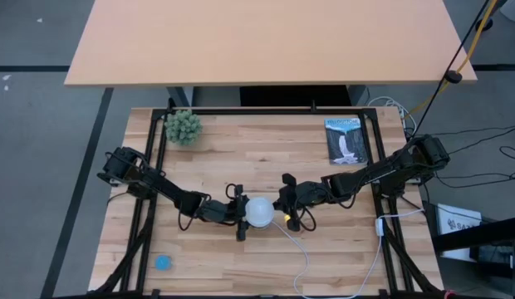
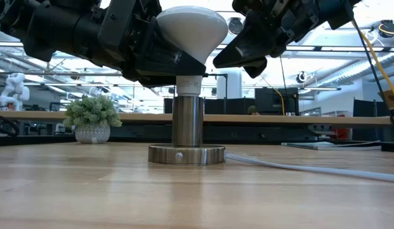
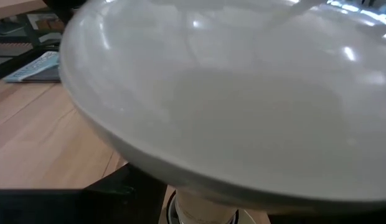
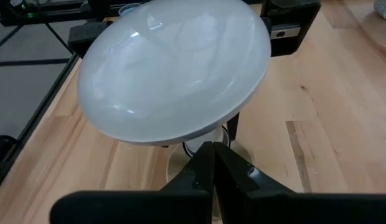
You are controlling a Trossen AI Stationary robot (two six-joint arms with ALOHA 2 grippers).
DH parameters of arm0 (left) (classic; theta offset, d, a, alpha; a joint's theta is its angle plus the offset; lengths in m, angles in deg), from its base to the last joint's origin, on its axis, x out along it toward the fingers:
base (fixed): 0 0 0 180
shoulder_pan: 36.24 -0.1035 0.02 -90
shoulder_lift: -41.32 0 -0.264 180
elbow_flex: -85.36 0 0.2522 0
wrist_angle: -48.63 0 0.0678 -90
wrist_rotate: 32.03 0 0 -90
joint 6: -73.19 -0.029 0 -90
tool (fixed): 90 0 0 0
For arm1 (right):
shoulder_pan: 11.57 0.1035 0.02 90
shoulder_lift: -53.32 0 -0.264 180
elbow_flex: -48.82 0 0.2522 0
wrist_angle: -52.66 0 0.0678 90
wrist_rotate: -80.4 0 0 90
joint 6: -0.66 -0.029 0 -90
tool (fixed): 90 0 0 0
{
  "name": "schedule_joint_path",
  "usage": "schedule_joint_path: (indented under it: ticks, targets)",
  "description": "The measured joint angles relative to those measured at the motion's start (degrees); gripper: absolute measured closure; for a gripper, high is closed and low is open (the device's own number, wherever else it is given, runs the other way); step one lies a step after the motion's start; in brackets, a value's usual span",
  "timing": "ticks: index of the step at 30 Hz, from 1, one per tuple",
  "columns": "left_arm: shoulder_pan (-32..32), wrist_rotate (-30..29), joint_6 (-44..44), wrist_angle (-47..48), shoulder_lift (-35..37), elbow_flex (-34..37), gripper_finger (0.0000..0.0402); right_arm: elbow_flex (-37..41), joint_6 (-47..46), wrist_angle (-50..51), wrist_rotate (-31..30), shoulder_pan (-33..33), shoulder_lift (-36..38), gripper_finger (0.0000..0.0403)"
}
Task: Screw lightbulb
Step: Insert the white lightbulb into the desk lamp
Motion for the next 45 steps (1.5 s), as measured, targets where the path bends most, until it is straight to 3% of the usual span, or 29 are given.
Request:
schedule_joint_path:
  ticks: [45]
  targets:
    - [-1.1, -0.2, 7.4, -1.2, 0.0, 0.0, 0.0181, 0.0, -2.6, 0.0, 0.0, 0.0, 0.0, 0.0403]
